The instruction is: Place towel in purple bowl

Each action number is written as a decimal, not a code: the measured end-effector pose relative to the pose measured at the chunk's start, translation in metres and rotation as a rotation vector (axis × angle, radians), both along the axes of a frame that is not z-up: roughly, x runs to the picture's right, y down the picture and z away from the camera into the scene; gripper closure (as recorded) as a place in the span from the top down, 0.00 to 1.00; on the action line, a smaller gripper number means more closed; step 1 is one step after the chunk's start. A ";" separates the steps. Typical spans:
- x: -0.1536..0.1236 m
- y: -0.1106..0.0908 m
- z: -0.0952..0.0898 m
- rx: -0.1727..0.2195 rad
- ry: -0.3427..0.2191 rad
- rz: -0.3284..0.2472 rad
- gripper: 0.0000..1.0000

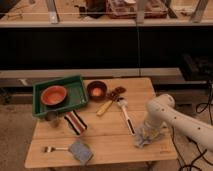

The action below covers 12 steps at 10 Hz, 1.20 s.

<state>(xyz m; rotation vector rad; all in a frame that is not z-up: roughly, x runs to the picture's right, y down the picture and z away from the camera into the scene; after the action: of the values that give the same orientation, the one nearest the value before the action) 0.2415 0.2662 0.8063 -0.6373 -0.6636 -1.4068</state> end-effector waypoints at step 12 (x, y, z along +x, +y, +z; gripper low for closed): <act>-0.030 -0.140 -0.066 0.220 -0.220 -0.057 0.00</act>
<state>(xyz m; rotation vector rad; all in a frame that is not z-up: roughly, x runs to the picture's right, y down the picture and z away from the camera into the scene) 0.2115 0.1261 0.7406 -0.3331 -0.6551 -1.5917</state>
